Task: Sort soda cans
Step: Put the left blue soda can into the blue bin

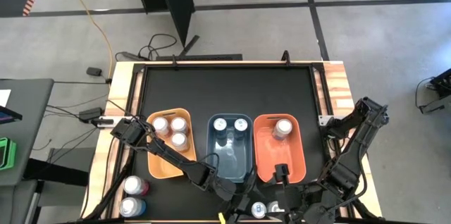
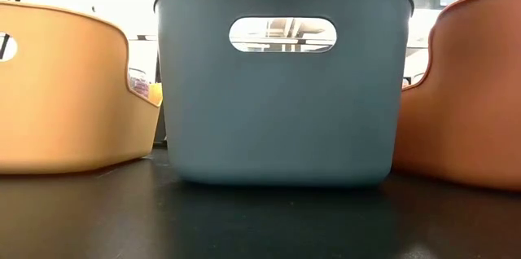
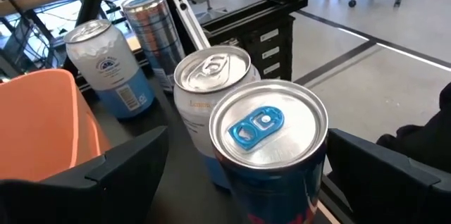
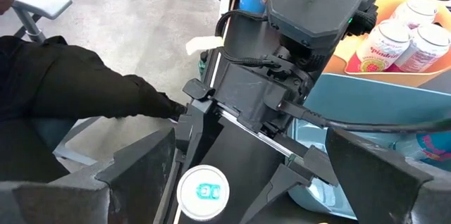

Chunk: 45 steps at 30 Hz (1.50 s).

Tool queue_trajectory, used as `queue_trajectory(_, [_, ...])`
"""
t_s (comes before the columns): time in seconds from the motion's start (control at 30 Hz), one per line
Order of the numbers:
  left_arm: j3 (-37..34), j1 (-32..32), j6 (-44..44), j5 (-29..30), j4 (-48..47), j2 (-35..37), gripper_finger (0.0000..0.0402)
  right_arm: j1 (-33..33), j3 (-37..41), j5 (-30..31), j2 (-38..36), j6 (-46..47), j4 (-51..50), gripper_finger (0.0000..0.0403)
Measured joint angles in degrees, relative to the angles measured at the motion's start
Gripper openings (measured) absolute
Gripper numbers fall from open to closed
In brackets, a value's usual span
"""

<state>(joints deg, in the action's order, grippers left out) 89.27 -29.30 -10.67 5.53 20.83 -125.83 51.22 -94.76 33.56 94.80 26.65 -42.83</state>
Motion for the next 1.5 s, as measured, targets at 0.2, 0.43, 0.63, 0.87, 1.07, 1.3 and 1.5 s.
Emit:
queue_trajectory(0.2, [0.0, 0.0, -0.8, 0.3, -0.5, 0.1, 0.0375, 0.2, 0.0, 1.0, 0.0, 0.8, 0.0, 0.0383])
queue_trajectory(0.43, [0.0, 0.0, -0.7, 0.4, -0.4, 0.1, 0.0375, 0.7, 0.0, 2.0, 0.0, 1.0, 0.0, 0.0383])
queue_trajectory(0.63, [0.0, 0.0, -0.7, 0.4, -0.9, 0.5, 0.0375, 0.8, 0.0, 2.2, 0.0, 2.1, 0.0, 0.0383])
queue_trajectory(0.87, [0.0, 0.0, -0.7, 0.5, -5.3, 4.2, 0.0375, 1.7, 0.0, 3.0, 0.0, 3.1, 0.0, 0.0383])
queue_trajectory(1.07, [0.0, -0.5, -0.5, 2.6, -13.1, 7.7, 0.0375, 2.9, 0.0, 4.1, 0.1, 6.4, -0.6, 0.0383])
queue_trajectory(1.3, [0.0, -4.0, -2.2, 11.1, -19.1, 12.9, 0.0375, 5.0, 0.0, 4.0, 2.8, 12.7, -1.3, 0.0383])
queue_trajectory(1.5, [-1.9, -6.9, -1.4, 20.8, -24.7, 18.9, 0.0375, 4.1, 0.0, 0.8, 8.0, 15.8, 1.1, 0.0383])
